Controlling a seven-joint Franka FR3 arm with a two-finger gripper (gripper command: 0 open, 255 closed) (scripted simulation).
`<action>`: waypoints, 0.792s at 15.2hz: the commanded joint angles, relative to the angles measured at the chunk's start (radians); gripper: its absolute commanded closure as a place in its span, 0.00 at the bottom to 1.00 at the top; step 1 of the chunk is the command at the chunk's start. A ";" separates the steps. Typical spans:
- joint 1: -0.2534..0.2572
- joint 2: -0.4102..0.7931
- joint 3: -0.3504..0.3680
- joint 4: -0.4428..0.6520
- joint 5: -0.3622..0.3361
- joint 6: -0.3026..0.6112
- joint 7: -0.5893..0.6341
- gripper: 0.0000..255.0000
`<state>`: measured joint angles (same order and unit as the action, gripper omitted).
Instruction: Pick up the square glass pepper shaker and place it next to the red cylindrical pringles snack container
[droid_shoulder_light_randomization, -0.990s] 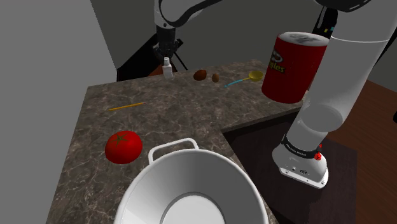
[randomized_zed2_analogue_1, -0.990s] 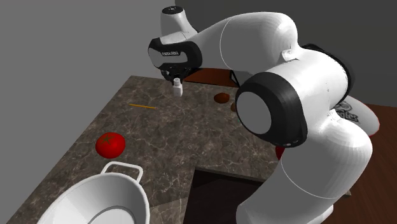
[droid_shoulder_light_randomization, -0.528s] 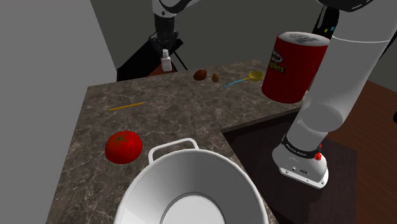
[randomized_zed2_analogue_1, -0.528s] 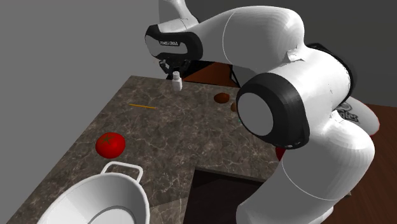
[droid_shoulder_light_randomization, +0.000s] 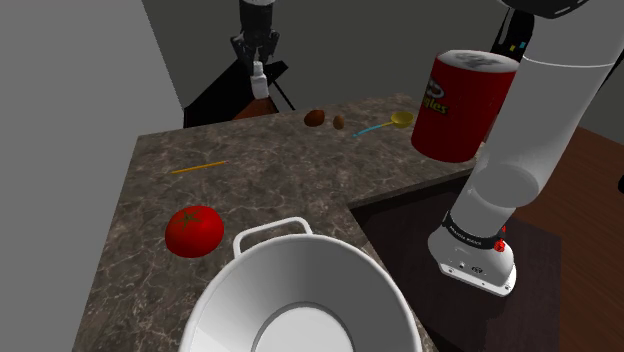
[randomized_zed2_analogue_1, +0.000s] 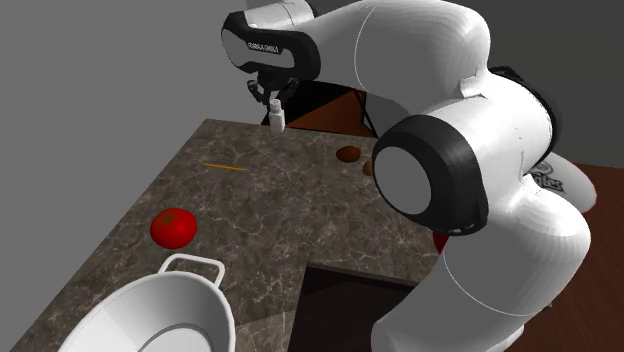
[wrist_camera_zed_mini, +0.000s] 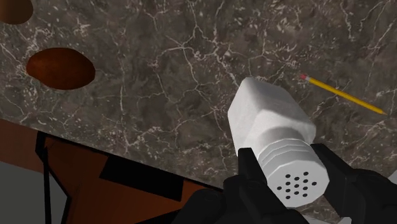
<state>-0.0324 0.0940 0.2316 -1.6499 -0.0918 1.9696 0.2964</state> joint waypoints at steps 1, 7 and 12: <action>0.000 0.001 0.000 0.027 0.001 -0.026 -0.003 1.00; 0.003 0.013 0.002 0.123 -0.001 -0.110 -0.006 1.00; 0.007 0.032 0.003 0.215 -0.005 -0.184 -0.008 1.00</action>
<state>-0.0265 0.1233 0.2346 -1.4551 -0.0959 1.8032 0.2891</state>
